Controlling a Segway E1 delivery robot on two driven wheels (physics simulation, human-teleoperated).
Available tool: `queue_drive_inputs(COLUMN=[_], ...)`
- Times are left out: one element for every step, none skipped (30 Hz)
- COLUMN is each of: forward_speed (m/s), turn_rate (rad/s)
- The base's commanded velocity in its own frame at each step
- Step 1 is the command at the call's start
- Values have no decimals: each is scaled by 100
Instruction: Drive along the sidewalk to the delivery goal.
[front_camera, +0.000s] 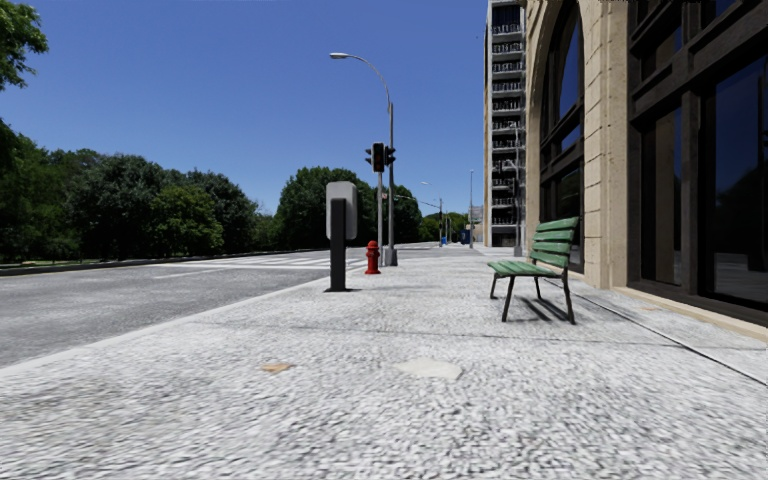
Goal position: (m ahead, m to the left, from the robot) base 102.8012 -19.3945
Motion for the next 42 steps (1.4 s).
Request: queue_drive_inputs(forward_speed=[200, 200, 200, 200, 200, 200, 200, 200, 200, 200, 200, 200, 200, 200, 200, 200, 200, 200, 200, 200, 200, 200, 200, 200, 200, 200, 200, 200, 200, 200, 200, 200, 200, 200, 200, 200, 200, 200, 200, 200, 200, 200], turn_rate=[0, 0, 0, 0, 0, 0, 0, 0, 0, 0, 0, 0, 0, 0, 0, 0, 0, 0, 0, 0, 0, 0, 0, 0, 0, 0, 0, 0, 0, 0, 0, 0, 0, -8, -17, -24, -24, -30, -39, -52, -57, -57])
